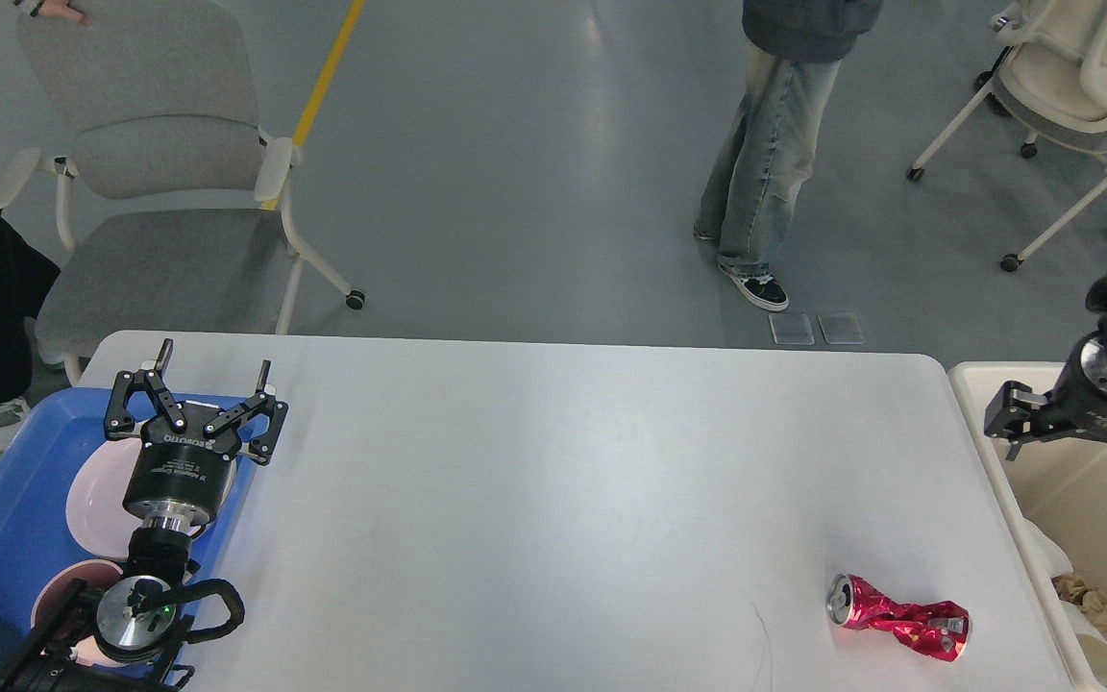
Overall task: Tidy desktop
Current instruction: 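Swing the right gripper out of the bin toward the red can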
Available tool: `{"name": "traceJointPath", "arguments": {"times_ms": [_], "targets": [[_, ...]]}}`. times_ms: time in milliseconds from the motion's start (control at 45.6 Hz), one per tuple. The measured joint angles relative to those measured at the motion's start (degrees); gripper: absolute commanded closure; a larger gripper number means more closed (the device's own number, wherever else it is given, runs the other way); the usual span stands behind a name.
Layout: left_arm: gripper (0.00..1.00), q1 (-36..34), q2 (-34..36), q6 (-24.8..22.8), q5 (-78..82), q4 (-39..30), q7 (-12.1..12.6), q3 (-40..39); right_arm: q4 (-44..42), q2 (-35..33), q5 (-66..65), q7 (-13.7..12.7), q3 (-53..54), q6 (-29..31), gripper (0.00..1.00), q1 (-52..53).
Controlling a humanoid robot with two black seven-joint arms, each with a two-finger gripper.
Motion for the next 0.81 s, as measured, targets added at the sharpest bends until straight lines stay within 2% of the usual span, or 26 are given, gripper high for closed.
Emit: {"name": "traceJointPath", "arguments": {"times_ms": [66, 175, 394, 482, 548, 657, 723, 811], "targets": [[0.04, 0.0, 0.01, 0.0, 0.0, 0.0, 0.01, 0.0, 2.86, 1.91, 1.49, 0.03, 0.01, 5.18, 0.0, 6.29], [0.04, 0.0, 0.02, 0.0, 0.03, 0.0, 0.01, 0.0, 9.15, 2.7, 4.88, 0.06, -0.17, 9.51, 0.0, 15.77], [0.04, 0.0, 0.02, 0.09, 0.04, 0.0, 0.01, 0.01, 21.55, 0.89, 10.64, -0.05, -1.11, 10.66, 0.0, 32.03], [0.04, 0.0, 0.02, 0.1, 0.01, 0.0, 0.01, 0.0, 26.88, 0.76, 10.9, 0.65, -2.25, 10.69, 0.0, 37.69], [0.04, 0.0, 0.02, 0.11, 0.0, 0.0, 0.01, 0.0, 29.45, 0.9, 10.93, 2.44, -4.85, 10.7, 0.0, 41.05], [0.04, 0.0, 0.02, 0.11, -0.01, 0.0, 0.01, 0.0, 31.06, 2.44, 9.98, 9.97, -10.8, 10.7, 0.0, 44.34], [0.04, 0.0, 0.02, 0.11, -0.01, 0.0, 0.01, 0.0, 31.34, 3.42, 8.89, 13.21, -13.0, 10.7, 0.0, 45.11], [0.04, 0.0, 0.02, 0.11, -0.01, 0.0, 0.01, 0.0, 31.61, 3.63, 7.93, 14.85, -14.08, 10.69, 0.0, 45.43]]}}
